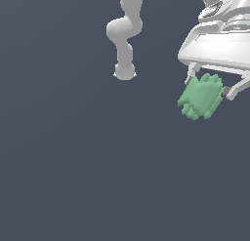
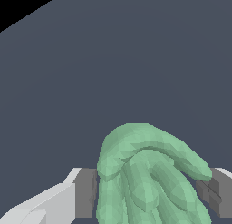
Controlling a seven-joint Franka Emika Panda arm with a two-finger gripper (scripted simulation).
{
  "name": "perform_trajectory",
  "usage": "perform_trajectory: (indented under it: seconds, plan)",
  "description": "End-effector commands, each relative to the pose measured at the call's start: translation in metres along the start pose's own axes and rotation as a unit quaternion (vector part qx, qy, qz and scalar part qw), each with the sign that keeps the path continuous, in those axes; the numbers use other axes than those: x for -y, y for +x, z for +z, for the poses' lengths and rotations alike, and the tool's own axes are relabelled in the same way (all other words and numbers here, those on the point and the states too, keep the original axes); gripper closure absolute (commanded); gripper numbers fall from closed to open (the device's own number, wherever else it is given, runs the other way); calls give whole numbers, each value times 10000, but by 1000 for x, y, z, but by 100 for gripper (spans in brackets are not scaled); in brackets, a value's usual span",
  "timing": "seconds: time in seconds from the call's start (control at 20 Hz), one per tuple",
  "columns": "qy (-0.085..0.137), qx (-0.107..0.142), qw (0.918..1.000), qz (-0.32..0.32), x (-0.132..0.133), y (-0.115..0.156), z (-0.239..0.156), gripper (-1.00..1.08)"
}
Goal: Pick up the object and move it to a goal position.
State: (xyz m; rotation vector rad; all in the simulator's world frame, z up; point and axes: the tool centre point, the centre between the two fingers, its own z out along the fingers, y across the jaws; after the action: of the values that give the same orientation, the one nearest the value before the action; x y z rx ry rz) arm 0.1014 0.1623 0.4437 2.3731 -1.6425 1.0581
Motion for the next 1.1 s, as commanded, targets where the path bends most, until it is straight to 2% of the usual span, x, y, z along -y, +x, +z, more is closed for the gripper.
perform_trajectory:
  seconds: [0.0,0.45,1.05]
  plan:
    - [20,-162,9998,140,12,0,-16,108]
    - [63,-541,9975,450,41,0,-55,108]
    - [74,-698,9959,569,54,0,-70,108]
